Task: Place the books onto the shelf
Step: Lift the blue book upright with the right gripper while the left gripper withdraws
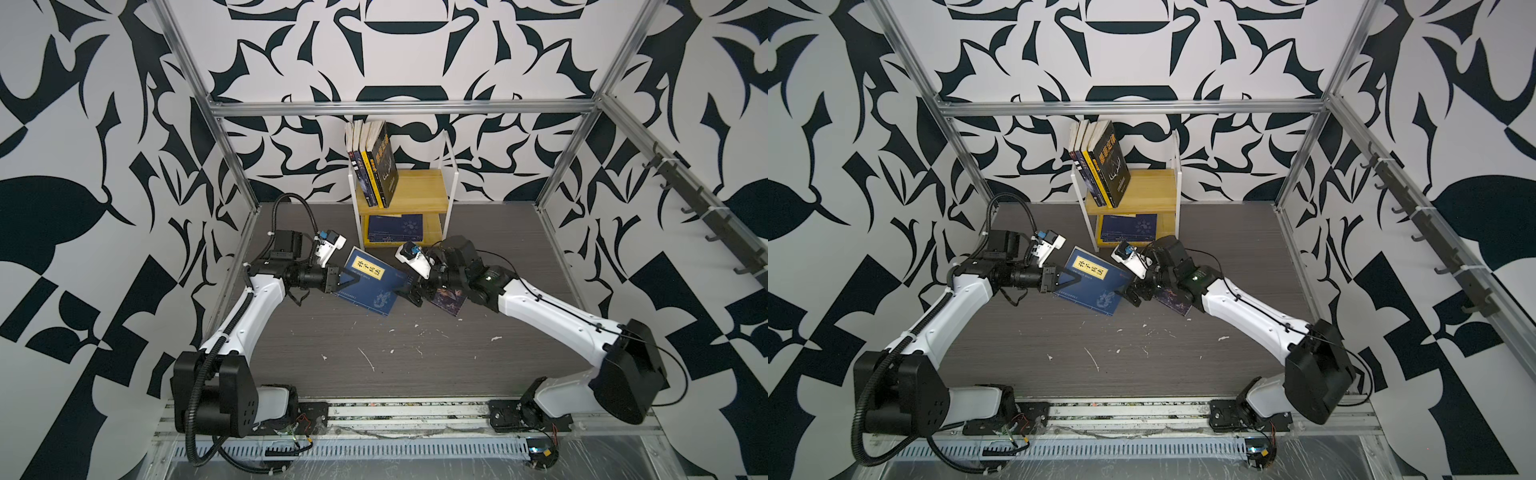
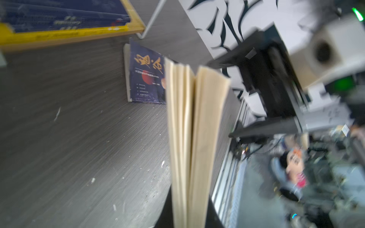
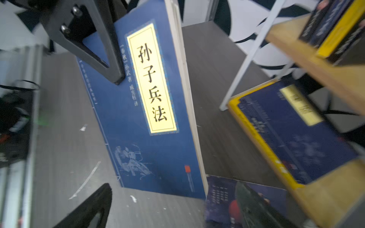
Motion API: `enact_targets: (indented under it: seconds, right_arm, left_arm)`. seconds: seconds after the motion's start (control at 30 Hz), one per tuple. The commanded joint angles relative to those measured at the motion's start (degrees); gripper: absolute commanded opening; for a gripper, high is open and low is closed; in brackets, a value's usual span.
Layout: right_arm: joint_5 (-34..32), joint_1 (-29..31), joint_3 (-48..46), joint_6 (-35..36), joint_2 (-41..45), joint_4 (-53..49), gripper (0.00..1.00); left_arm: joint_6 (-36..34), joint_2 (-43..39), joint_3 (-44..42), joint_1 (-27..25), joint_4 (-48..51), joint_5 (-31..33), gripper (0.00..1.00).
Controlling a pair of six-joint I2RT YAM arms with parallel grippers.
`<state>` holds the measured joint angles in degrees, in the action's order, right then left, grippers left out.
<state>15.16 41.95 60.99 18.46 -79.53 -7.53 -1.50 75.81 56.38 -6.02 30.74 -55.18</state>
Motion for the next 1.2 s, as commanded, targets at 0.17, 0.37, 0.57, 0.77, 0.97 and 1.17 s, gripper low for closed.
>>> enact_targets:
  seconds: [0.17,0.37,0.57,0.77,0.97,1.17]
  right_arm:
    - [-33.9,15.15,-0.31,14.09,-1.78,12.86,1.0]
    - [-42.43,19.72,1.89,18.94,-8.79,21.07,0.97]
    - [-46.95,20.35,6.55,19.85,-16.84,24.79,0.92]
    - [-52.58,20.2,7.36,26.36,-23.04,32.72,0.45]
    - [-54.99,19.01,2.53,31.91,-21.51,37.48,0.0]
    - [-52.15,16.29,-2.26,34.01,-16.43,31.29,0.0]
  left_arm:
    - [41.86,-1.28,-4.76,1.32,-20.85,3.18,0.0]
    - [54.08,-1.08,-6.01,1.29,-25.21,3.21,0.0]
    - [58.66,-1.36,-6.36,1.36,-26.41,3.94,0.0]
    - [56.97,-1.67,-7.72,1.31,-26.79,4.86,0.0]
    - [49.34,-2.06,-7.23,3.51,-24.01,8.17,0.31]
    - [34.11,-2.34,-5.83,7.91,-18.07,17.2,1.0]
